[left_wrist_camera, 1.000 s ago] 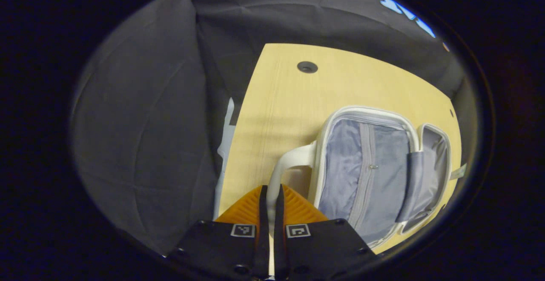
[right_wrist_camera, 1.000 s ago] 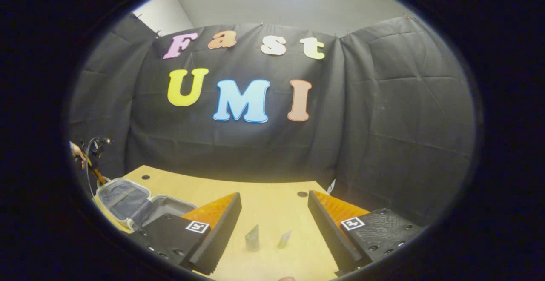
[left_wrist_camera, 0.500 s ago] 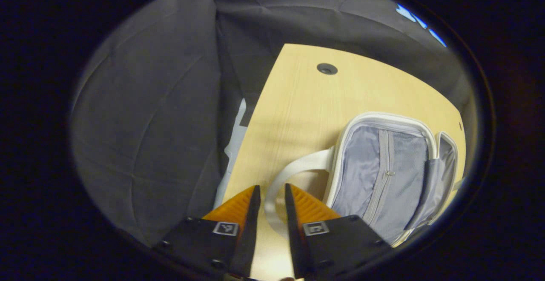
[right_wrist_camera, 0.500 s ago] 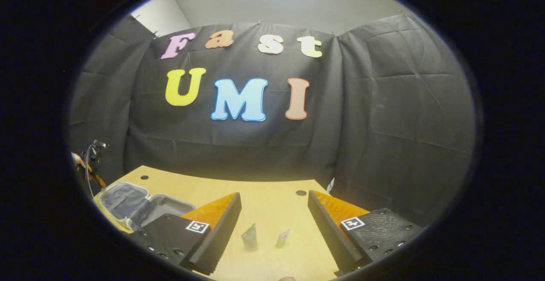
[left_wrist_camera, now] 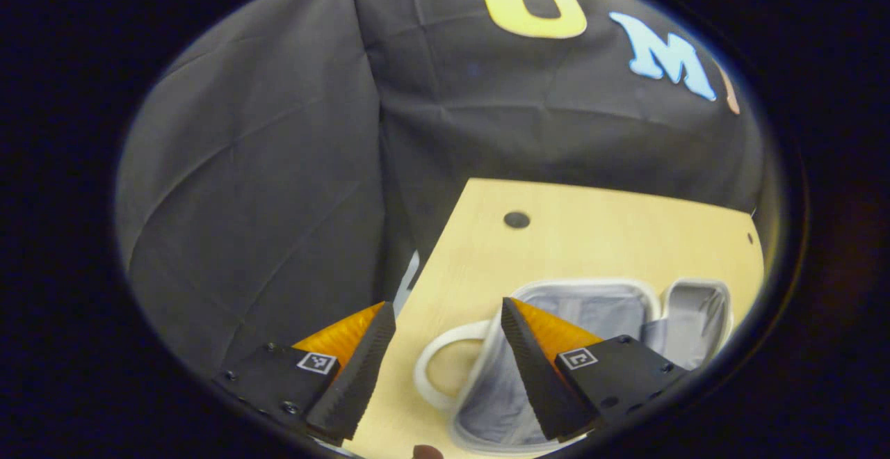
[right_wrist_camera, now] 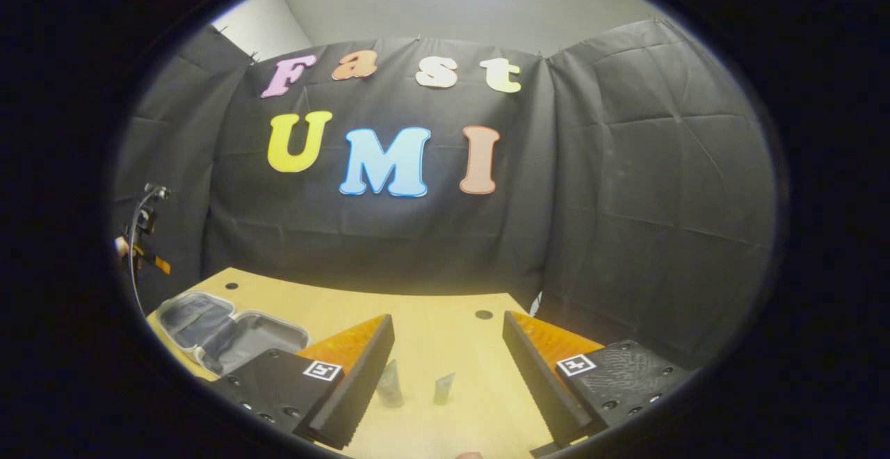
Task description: First open the suitcase, pack the skin care products into it, and then close the suitcase.
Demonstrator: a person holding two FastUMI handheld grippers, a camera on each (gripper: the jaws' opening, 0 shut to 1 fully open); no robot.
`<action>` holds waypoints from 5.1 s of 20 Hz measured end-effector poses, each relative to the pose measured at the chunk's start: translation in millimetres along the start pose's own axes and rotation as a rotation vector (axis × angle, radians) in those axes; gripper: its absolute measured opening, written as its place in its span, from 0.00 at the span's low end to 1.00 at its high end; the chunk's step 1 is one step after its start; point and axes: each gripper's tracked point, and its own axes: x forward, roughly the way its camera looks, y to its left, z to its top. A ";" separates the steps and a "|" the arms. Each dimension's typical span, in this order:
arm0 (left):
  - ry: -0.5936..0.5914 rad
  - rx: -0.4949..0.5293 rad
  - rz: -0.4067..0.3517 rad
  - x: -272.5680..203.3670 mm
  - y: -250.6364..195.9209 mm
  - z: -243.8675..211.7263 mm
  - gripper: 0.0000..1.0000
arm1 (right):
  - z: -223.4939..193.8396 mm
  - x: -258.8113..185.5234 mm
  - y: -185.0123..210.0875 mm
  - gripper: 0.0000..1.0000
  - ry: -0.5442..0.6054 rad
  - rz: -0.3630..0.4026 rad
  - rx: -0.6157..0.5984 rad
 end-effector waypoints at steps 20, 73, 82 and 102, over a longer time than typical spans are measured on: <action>-0.310 -0.010 -0.698 -198.5 -493.3 -36.4 0.98 | -28.4 0.7 -56.3 0.95 0.027 0.078 -0.009; 0.415 0.014 -0.450 -99.1 -322.9 -188.5 0.46 | -219.3 58.9 62.2 0.25 0.621 0.263 0.268; 0.392 0.094 -0.455 -58.2 -311.1 -188.2 0.64 | -146.8 -3.2 157.3 0.25 0.584 0.386 0.350; 0.132 -0.154 -0.087 -76.9 -7.0 -118.2 0.88 | -180.7 51.8 325.1 0.96 0.620 0.574 0.049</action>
